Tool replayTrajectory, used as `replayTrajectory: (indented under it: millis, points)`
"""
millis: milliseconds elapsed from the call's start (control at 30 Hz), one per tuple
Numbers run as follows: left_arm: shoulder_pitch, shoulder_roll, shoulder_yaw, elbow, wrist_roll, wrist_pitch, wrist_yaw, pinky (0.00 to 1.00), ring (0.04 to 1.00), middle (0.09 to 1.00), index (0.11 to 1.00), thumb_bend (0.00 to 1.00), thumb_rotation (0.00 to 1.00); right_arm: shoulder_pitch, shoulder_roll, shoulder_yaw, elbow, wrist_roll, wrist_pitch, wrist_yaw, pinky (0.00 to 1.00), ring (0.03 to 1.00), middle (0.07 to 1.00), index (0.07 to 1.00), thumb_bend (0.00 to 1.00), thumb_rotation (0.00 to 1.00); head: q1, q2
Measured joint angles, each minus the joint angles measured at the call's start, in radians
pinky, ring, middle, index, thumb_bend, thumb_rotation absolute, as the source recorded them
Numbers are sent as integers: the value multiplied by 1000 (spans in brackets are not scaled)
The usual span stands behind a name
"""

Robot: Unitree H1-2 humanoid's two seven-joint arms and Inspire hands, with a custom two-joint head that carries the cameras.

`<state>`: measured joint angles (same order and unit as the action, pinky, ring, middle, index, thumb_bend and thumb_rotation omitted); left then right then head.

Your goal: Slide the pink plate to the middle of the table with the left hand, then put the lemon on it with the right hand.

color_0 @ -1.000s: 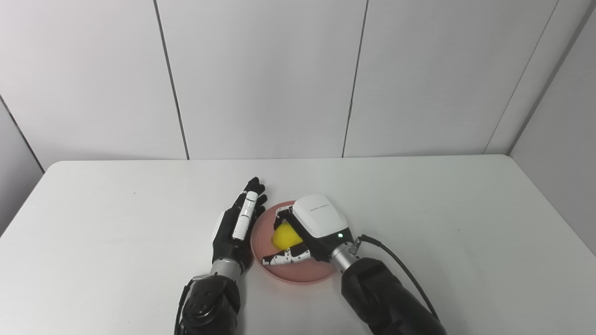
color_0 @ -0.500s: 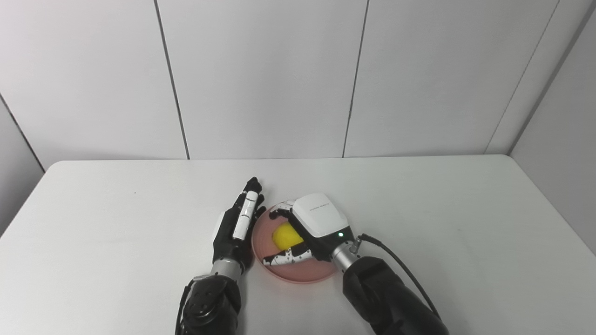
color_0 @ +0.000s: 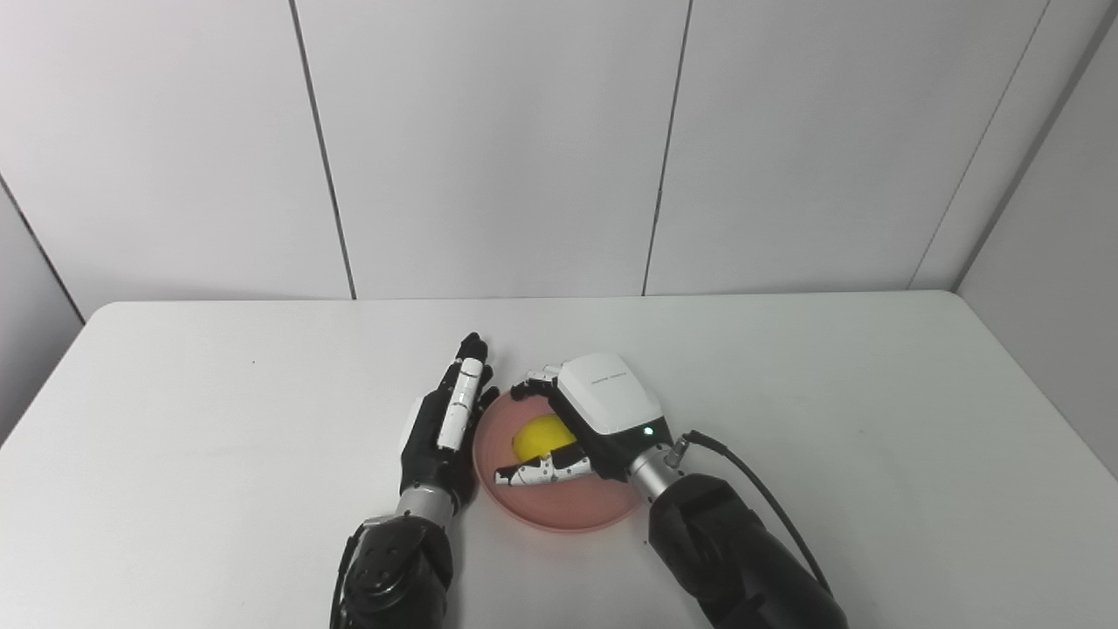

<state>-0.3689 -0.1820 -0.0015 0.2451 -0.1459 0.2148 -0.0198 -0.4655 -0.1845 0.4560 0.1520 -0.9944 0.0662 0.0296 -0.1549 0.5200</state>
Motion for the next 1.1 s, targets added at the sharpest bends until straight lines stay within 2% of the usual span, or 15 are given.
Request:
replayTrajectory:
  millis: [133,267,333,433,533,633,700,767,867,967,1033,1100]
  points:
    - [-1,1,-1,0,1,0,0,1000,974,963,931,722,781,0,3,-30,-22,45,0,-3,634,676,704,657,714,730,-2,0]
    - [-2,3,-1,1,0,0,-3,1000,966,974,952,728,795,-2,23,-96,-26,123,0,-34,602,666,705,676,728,773,2,0]
    - [-3,7,-2,1,0,1,-6,1000,972,984,966,732,808,-2,42,-127,-21,163,-1,-62,613,703,742,691,708,788,2,0]
    - [-6,14,-2,3,0,1,-6,1000,956,982,965,738,793,-1,80,-185,15,254,-15,-120,659,758,796,739,717,860,3,0]
    - [-10,19,-1,5,0,1,-7,961,939,977,940,725,778,10,116,-246,51,364,-31,-144,715,813,843,789,740,932,5,2]
    - [-17,24,8,12,-2,0,-7,970,944,983,937,711,780,30,157,-325,67,494,-35,-160,748,832,847,803,741,984,3,3]
    - [-24,27,20,17,-8,-1,-8,996,959,993,947,703,780,39,171,-360,87,562,-43,-163,750,808,816,792,708,970,3,3]
    - [-29,28,34,22,-24,-4,-10,993,952,980,939,710,781,43,189,-403,118,642,-74,-178,766,807,825,809,694,979,3,3]
    - [-40,43,37,63,-4,-78,-6,999,959,984,946,740,811,45,217,-468,146,791,-146,-193,781,829,845,827,711,998,5,3]
    - [-46,74,20,122,61,-193,8,1000,948,960,913,790,792,51,229,-502,154,877,-177,-191,826,838,863,846,763,1000,3,2]
    - [-51,101,19,153,101,-249,22,1000,958,961,911,813,791,59,233,-519,156,931,-193,-188,842,835,864,849,765,999,5,3]
    - [-58,119,22,172,115,-278,36,979,969,971,927,840,793,67,236,-532,157,971,-199,-183,870,852,873,859,731,1000,3,3]
